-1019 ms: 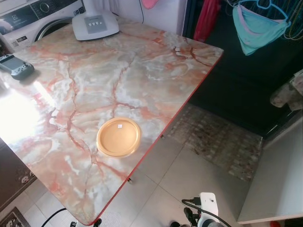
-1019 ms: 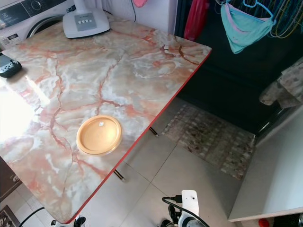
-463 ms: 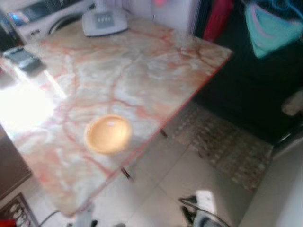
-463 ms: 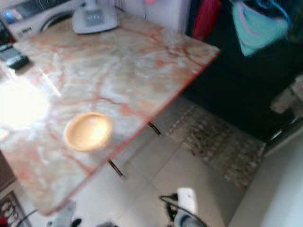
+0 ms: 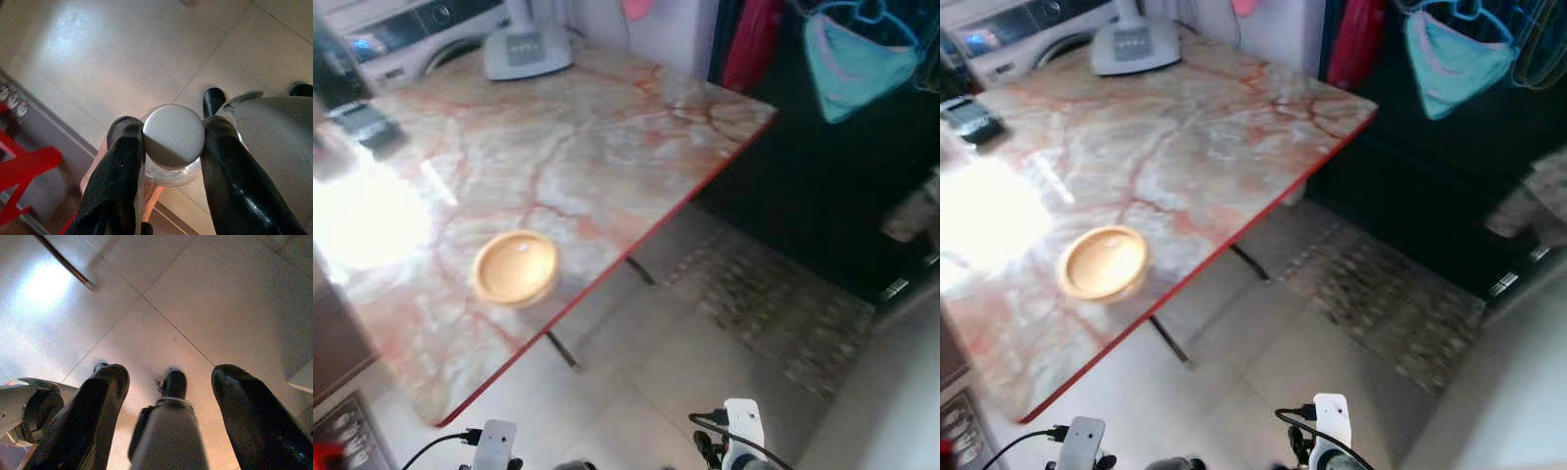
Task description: Restocking fridge
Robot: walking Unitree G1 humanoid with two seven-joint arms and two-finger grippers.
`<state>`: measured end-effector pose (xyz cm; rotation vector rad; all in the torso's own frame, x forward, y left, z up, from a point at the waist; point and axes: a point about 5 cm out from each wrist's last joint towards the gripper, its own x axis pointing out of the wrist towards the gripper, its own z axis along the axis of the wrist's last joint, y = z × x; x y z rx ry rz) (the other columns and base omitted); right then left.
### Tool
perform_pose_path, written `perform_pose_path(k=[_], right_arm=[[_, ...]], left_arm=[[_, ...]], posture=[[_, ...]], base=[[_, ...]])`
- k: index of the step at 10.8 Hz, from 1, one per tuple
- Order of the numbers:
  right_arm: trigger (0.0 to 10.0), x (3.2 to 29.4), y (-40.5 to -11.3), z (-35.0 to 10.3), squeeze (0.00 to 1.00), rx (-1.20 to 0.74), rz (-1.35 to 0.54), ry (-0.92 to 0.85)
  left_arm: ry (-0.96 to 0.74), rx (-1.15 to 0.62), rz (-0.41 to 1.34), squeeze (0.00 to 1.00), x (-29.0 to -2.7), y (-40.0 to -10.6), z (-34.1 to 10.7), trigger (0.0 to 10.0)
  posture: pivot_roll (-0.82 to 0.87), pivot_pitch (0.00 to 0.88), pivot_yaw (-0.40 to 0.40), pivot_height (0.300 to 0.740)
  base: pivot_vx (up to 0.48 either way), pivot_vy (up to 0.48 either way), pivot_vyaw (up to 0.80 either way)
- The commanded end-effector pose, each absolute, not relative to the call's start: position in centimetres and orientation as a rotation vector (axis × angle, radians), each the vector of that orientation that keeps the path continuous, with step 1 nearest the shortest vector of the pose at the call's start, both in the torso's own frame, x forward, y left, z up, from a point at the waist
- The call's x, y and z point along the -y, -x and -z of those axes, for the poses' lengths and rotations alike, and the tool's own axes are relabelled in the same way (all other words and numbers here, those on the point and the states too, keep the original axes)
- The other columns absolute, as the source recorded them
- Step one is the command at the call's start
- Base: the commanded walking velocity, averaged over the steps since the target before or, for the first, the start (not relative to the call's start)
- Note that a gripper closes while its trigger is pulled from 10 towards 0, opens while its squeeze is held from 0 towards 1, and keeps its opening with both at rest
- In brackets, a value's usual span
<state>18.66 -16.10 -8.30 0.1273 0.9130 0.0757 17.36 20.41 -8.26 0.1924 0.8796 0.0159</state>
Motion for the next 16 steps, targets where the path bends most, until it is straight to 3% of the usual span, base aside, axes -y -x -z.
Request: perform_pose_path(k=[1, 7, 16], right_arm=[[10.0, 15.96, -17.98, 8.67, 0.00, -0.944, -0.074, -0.133], [10.0, 15.93, -17.99, 8.68, 0.00, -0.951, -0.081, -0.123], [10.0, 15.97, -18.00, 8.65, 0.00, -0.942, -0.081, -0.129]], left_arm=[[-0.207, -0.908, -0.021, 0.00, -20.84, -16.73, 8.52, 10.0], [-0.219, -0.901, -0.010, 0.00, -20.77, -16.90, 8.44, 10.0], [-0.202, -0.885, -0.018, 0.00, -20.61, -17.14, 8.32, 10.0]], posture=[[0.18, 0.168, 0.044, 0.740], [0.18, 0.165, 0.045, 0.740], [0.18, 0.163, 0.042, 0.740]], base=[[0.000, 0.000, -0.76], [0.000, 0.000, -0.73], [0.000, 0.000, 0.00]])
